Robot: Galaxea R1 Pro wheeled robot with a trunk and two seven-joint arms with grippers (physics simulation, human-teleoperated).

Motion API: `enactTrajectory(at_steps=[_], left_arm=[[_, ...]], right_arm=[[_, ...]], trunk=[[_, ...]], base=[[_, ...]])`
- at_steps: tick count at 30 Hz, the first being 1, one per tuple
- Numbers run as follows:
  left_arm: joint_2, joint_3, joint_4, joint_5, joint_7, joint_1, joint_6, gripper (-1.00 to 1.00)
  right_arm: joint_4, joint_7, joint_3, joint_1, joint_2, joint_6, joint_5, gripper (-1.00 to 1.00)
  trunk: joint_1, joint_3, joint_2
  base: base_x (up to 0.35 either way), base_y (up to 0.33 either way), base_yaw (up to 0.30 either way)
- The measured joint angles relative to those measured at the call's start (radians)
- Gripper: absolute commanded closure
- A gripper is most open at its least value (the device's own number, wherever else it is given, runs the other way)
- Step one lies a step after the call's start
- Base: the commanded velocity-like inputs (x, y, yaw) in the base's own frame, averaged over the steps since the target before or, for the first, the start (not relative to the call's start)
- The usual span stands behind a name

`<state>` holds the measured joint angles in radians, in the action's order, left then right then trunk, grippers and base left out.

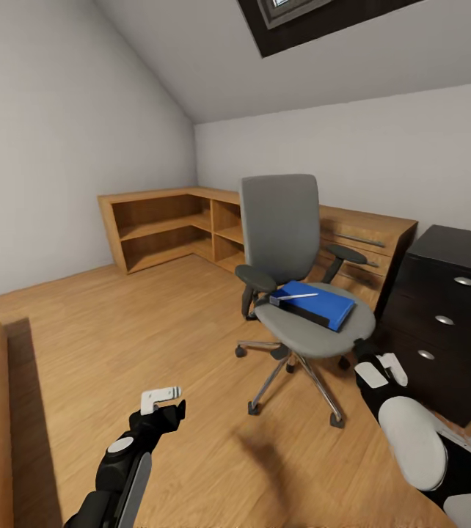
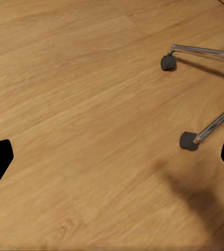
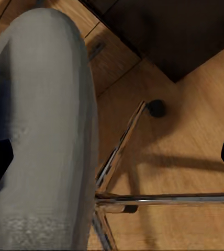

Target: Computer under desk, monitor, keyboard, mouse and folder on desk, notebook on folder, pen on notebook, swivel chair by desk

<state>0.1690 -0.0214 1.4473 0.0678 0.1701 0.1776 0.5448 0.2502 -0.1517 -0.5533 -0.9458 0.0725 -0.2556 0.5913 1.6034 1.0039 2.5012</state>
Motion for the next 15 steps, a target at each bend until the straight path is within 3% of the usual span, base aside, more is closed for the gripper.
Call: enactTrajectory(at_steps=[2, 3, 11, 15], left_arm=[[0.001, -0.004, 0.006, 0.0, 0.0, 0.0, -0.006, -1.0], [0.001, -0.037, 0.015, 0.001, 0.0, 0.0, -0.021, -1.0], [0.001, -0.041, 0.016, 0.001, 0.0, 0.0, -0.023, -1.0], [0.001, -0.045, 0.011, 0.0, 0.001, 0.0, -0.023, -1.0]], right_arm=[[-0.003, 0.032, -0.001, 0.0, -0.014, 0.001, -0.002, -1.0], [-0.042, 0.134, -0.001, 0.002, -0.012, 0.109, 0.003, -1.0], [-0.047, 0.191, 0.002, 0.001, 0.008, 0.251, 0.01, -1.0], [-0.049, 0.202, 0.003, 0.001, 0.013, 0.278, 0.014, -1.0]], trunk=[[0.0, 0.0, 0.0], [0.0, 0.0, 0.0], [0.0, 0.0, 0.0], [0.0, 0.0, 0.0]], base=[[-0.001, 0.0, 0.0], [0.0, 0.0, 0.0], [0.014, 0.0, 0.0], [0.208, 0.0, 0.0]])
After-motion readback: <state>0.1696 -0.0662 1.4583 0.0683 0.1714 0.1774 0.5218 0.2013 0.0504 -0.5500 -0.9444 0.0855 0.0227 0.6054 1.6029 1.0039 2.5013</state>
